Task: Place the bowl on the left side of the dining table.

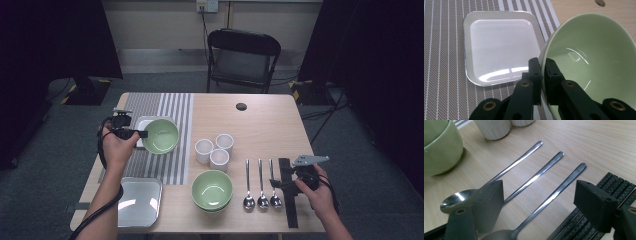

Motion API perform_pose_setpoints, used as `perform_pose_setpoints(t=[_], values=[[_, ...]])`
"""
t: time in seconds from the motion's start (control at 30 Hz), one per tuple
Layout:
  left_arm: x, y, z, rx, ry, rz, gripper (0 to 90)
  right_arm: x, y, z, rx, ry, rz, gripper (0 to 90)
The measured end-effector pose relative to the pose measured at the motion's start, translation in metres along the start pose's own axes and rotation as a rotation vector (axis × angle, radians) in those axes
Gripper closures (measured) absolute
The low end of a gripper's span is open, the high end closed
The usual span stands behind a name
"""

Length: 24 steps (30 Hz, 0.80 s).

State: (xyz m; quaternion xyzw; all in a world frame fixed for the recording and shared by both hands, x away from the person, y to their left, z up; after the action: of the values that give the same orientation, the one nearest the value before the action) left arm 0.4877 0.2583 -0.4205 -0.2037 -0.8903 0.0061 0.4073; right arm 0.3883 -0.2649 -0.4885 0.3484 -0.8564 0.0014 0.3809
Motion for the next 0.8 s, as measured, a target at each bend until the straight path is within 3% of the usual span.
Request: perform_pose_setpoints(t=[0.8], values=[[-0.008,0.012,-0.007,0.03,0.014,-0.013,85.7,0.002,-0.002,0.001,-0.004,-0.007,0.002,23.1]])
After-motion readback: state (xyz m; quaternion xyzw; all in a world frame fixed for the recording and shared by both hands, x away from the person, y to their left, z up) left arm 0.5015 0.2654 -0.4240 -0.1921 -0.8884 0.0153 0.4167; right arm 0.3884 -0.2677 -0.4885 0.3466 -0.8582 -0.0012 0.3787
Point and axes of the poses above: each handheld gripper's, and its own axes: x roughly backward along the jaws, z roughly out of its underside, y roughly to its left, the point moved 4 cm from there along -x, roughly forward along the jaws, and after that the axes turned 9 degrees about -x, right-handed, at the moved point
